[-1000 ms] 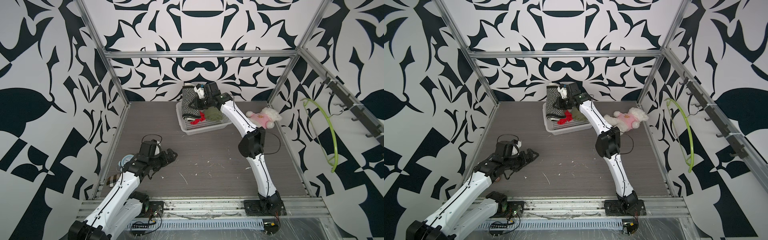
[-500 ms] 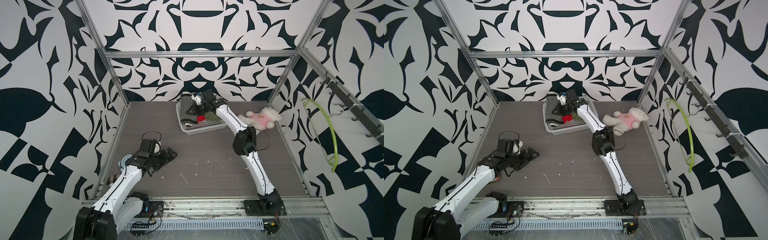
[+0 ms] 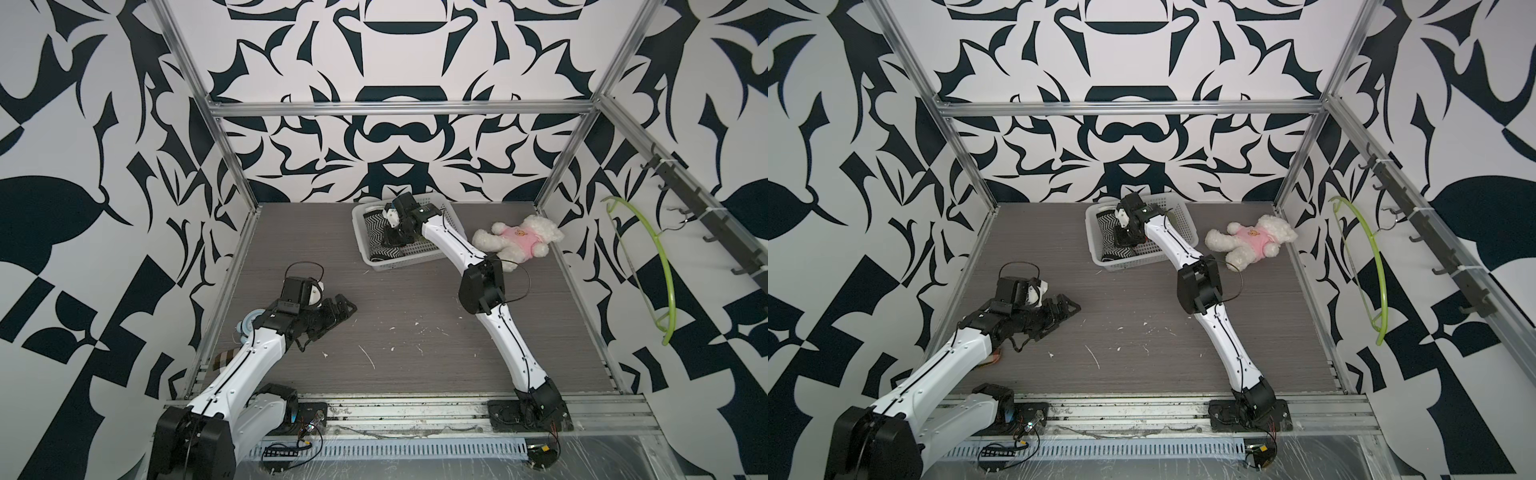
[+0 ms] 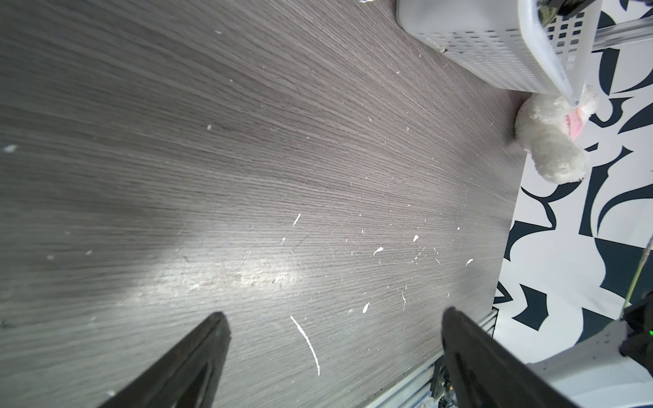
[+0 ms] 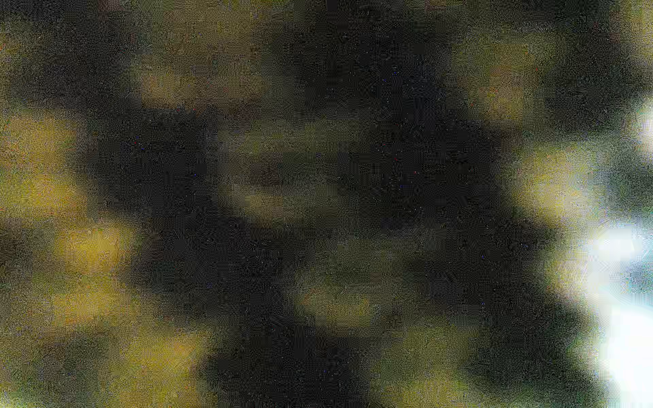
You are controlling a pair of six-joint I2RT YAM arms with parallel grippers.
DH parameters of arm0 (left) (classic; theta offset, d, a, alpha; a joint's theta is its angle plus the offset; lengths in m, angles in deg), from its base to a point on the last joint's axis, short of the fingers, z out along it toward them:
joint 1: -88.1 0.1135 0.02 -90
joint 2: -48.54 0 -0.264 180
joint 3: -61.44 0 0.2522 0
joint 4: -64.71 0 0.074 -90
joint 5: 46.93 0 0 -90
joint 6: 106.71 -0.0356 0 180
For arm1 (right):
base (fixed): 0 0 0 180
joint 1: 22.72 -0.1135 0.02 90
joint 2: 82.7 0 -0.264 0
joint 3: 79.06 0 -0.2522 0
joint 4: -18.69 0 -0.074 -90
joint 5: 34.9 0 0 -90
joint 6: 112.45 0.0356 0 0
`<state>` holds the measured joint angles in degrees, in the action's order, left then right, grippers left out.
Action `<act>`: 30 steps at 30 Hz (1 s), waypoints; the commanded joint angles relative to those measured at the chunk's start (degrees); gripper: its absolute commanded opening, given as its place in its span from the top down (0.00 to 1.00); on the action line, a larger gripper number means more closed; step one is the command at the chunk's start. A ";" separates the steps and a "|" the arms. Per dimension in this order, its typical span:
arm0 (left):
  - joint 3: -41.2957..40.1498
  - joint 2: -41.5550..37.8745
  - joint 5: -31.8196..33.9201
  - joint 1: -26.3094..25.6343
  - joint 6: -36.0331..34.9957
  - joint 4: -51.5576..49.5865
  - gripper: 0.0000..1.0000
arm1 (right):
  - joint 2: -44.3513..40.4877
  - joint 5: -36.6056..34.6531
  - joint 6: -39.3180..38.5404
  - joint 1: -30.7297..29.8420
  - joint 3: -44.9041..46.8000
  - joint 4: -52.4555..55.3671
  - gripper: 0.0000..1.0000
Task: Roll up the scarf and place it into the basket
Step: Place the scarf in the basket.
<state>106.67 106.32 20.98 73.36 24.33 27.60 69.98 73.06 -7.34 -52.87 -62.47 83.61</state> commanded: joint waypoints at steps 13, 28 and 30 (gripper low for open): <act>0.70 0.40 -1.15 0.24 -0.53 0.68 0.01 | -9.94 -5.73 -5.82 -1.68 -2.12 -0.52 0.00; 0.87 -0.11 -1.26 0.26 -0.39 0.77 0.01 | -6.33 -8.88 1.48 -0.67 0.51 -15.34 1.00; 0.97 -0.45 -1.18 0.22 -0.28 0.51 0.01 | -3.90 -8.25 2.34 -0.51 0.19 -16.26 1.00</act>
<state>106.67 106.69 20.65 73.36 24.35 28.40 63.51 64.69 -7.28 -53.73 -60.32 68.26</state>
